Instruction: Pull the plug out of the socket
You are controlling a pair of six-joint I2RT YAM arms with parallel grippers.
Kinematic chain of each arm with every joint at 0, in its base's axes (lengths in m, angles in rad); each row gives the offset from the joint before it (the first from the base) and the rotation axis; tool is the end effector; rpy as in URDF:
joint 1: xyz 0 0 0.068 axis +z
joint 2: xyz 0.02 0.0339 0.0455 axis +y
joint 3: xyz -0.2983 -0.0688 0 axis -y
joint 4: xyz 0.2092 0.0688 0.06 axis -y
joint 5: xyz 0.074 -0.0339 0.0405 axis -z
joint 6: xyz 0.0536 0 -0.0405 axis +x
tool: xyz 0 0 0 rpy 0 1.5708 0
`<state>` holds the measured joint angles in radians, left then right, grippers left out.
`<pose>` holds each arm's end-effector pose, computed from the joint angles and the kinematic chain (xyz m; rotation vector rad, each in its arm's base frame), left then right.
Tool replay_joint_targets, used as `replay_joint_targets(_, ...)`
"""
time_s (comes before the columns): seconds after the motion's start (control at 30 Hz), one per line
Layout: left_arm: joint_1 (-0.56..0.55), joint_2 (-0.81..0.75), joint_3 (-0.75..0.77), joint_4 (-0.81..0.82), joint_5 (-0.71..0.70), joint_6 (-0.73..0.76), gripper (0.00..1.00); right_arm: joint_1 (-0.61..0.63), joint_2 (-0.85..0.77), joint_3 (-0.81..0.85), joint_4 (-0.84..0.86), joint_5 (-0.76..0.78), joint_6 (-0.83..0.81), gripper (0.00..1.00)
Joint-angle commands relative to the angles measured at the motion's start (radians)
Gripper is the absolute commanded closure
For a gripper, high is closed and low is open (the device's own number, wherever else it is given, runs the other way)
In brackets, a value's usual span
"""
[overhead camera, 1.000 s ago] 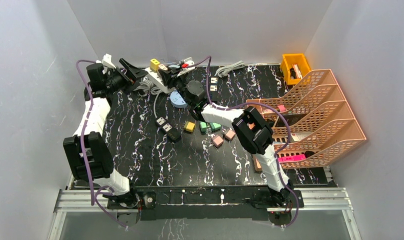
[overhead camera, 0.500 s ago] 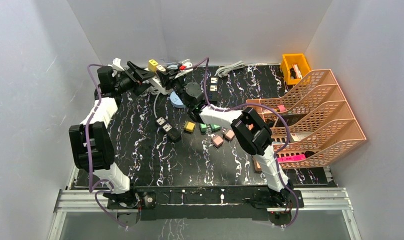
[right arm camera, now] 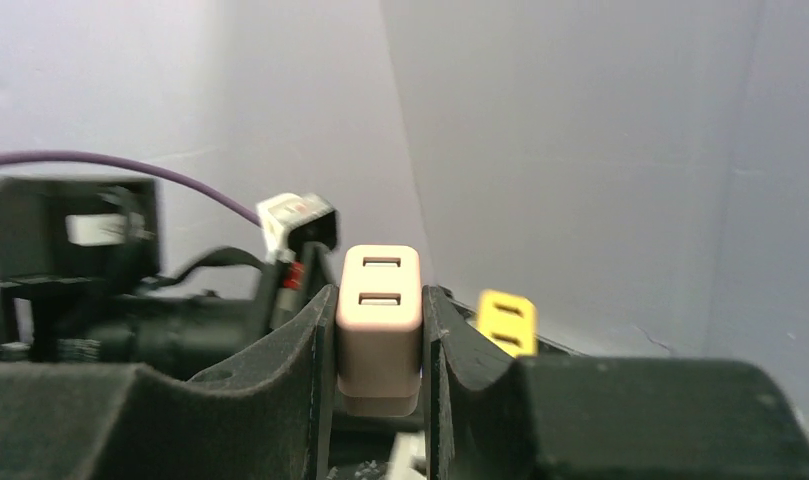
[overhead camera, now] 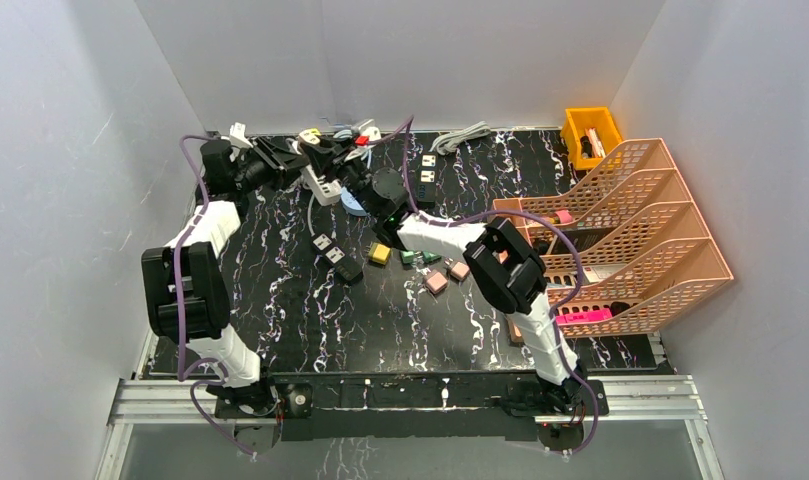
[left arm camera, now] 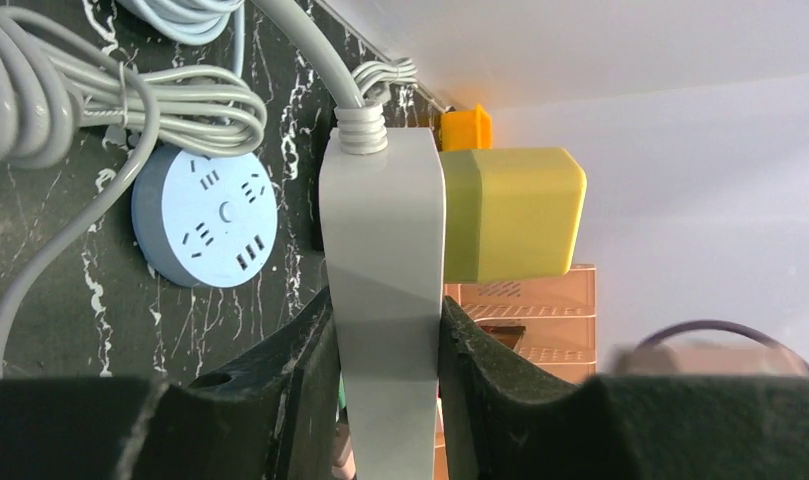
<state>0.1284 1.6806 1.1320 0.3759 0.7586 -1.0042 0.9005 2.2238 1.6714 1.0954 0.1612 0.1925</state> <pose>0.3753 0.0113 0.3327 -0.4520 1.8235 -1.2780 0.3294 0.4017 0.3573 -0.2264 1.0527 0.9078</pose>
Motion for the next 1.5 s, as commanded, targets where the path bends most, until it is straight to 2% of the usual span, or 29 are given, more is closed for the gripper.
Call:
replay_joint_targets(0.0,0.0,-0.055,0.011,-0.025,-0.036,0.057,1.0,-0.006,-0.133,-0.01,0.087,-0.115,0.055,1.0)
replay_joint_targets(0.07,0.008,-0.062,0.01,-0.053,-0.059,0.077,1.0,-0.035,-0.177,-0.05,0.086,-0.189,0.141,1.0)
replay_joint_targets(0.17,0.027,-0.072,0.003,-0.068,-0.074,0.091,1.0,-0.061,-0.281,-0.156,0.068,-0.23,0.156,1.0)
replay_joint_targets(0.33,0.06,-0.094,-0.014,-0.087,-0.095,0.12,1.0,-0.123,-0.511,-0.453,-0.037,-0.216,0.174,1.0)
replay_joint_targets(0.47,0.091,-0.107,-0.029,-0.081,-0.088,0.124,1.0,-0.258,-0.74,-0.7,-0.256,-0.274,0.283,1.0)
replay_joint_targets(0.6,0.103,-0.124,-0.039,-0.075,-0.09,0.137,1.0,-0.349,-1.011,-0.988,-0.451,-0.192,0.385,1.0)
replay_joint_targets(0.73,0.108,-0.138,-0.046,-0.071,-0.09,0.143,1.0,-0.361,-1.27,-1.11,-0.773,-0.075,0.422,1.0)
replay_joint_targets(0.83,0.109,-0.14,-0.044,-0.063,-0.089,0.144,1.0,-0.361,-1.382,-1.174,-0.906,-0.075,0.501,1.0)
replay_joint_targets(0.97,0.109,-0.134,-0.045,-0.047,-0.074,0.135,1.0,-0.359,-1.394,-1.286,-0.992,-0.086,0.694,1.0)
replay_joint_targets(1.13,0.109,-0.135,-0.047,-0.043,-0.05,0.133,1.0,-0.353,-1.269,-1.423,-0.955,-0.126,0.865,1.0)
replay_joint_targets(1.37,0.109,-0.152,-0.047,-0.049,-0.039,0.134,1.0,-0.325,-1.228,-1.433,-0.959,-0.049,0.872,1.0)
replay_joint_targets(1.4,0.109,-0.154,-0.047,-0.05,-0.038,0.133,1.0,-0.324,-1.225,-1.432,-0.957,-0.043,0.863,0.97)
replay_joint_targets(1.43,0.109,-0.155,-0.047,-0.049,-0.037,0.133,1.0,-0.324,-1.222,-1.426,-0.948,-0.041,0.847,0.84)
replay_joint_targets(1.47,0.109,-0.156,-0.047,-0.048,-0.039,0.133,1.0,-0.324,-1.217,-1.416,-0.938,-0.043,0.824,0.64)
